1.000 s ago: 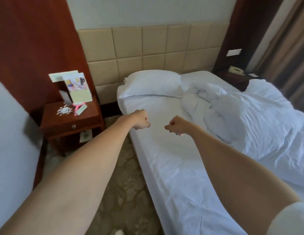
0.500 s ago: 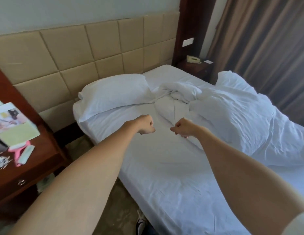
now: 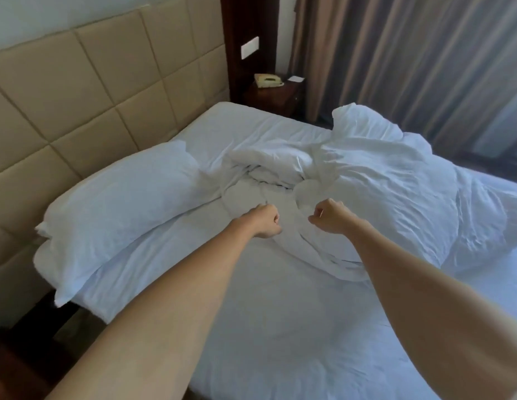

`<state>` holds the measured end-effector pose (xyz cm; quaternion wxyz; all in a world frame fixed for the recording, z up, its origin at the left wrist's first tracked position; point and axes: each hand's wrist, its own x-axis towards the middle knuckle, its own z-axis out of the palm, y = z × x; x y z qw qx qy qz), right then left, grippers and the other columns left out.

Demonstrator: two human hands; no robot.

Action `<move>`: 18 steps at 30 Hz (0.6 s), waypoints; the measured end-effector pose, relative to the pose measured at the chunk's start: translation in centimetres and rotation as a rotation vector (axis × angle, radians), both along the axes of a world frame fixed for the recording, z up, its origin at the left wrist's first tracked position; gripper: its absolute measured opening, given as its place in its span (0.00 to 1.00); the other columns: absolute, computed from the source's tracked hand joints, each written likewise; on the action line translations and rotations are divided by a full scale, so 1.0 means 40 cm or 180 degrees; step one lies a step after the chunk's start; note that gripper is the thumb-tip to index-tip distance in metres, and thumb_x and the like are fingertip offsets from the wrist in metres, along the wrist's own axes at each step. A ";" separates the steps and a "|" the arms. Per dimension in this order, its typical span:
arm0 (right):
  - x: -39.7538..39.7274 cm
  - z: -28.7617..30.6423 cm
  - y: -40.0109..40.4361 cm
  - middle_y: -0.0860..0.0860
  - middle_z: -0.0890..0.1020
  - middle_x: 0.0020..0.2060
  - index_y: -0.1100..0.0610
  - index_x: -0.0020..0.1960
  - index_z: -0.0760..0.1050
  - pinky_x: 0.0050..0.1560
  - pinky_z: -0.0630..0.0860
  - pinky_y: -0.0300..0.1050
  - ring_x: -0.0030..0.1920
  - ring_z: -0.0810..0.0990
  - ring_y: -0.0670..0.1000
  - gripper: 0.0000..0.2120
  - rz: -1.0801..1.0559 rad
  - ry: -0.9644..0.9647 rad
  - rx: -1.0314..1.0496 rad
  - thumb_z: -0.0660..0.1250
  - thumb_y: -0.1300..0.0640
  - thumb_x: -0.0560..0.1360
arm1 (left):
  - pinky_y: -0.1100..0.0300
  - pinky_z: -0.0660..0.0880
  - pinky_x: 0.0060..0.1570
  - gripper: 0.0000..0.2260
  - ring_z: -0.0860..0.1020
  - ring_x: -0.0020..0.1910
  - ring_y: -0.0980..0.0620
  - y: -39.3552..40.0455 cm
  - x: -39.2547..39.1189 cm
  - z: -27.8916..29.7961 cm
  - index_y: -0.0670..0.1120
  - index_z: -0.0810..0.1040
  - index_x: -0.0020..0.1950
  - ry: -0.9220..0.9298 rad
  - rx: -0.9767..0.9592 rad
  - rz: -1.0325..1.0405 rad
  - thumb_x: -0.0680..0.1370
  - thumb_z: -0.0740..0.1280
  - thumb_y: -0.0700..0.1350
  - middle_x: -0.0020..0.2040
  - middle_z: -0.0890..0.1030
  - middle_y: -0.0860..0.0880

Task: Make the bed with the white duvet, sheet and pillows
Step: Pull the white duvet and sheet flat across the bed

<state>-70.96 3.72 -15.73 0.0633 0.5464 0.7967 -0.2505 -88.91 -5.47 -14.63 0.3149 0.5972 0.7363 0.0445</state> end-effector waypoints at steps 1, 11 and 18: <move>-0.003 -0.007 0.018 0.54 0.79 0.44 0.54 0.42 0.75 0.47 0.78 0.50 0.45 0.79 0.57 0.08 -0.0040 -0.0035 0.0048 0.65 0.51 0.75 | 0.56 0.60 0.34 0.14 0.65 0.35 0.46 0.035 -0.008 -0.022 0.47 0.61 0.31 -0.0034 0.0011 -0.0024 0.72 0.63 0.42 0.32 0.66 0.46; 0.036 -0.132 0.210 0.49 0.68 0.70 0.50 0.72 0.68 0.65 0.67 0.49 0.71 0.64 0.53 0.26 0.0318 -0.1055 0.0664 0.68 0.51 0.75 | 0.49 0.76 0.54 0.06 0.78 0.52 0.41 0.321 0.022 -0.255 0.47 0.74 0.47 -0.0529 -0.0261 -0.0528 0.75 0.65 0.48 0.51 0.80 0.43; 0.005 -0.211 0.361 0.50 0.49 0.80 0.51 0.80 0.49 0.78 0.40 0.57 0.79 0.43 0.51 0.36 0.1090 -0.2137 0.0777 0.64 0.54 0.78 | 0.49 0.69 0.67 0.29 0.67 0.71 0.42 0.463 0.089 -0.345 0.44 0.59 0.77 -0.0875 -0.0367 -0.0546 0.79 0.66 0.47 0.73 0.67 0.42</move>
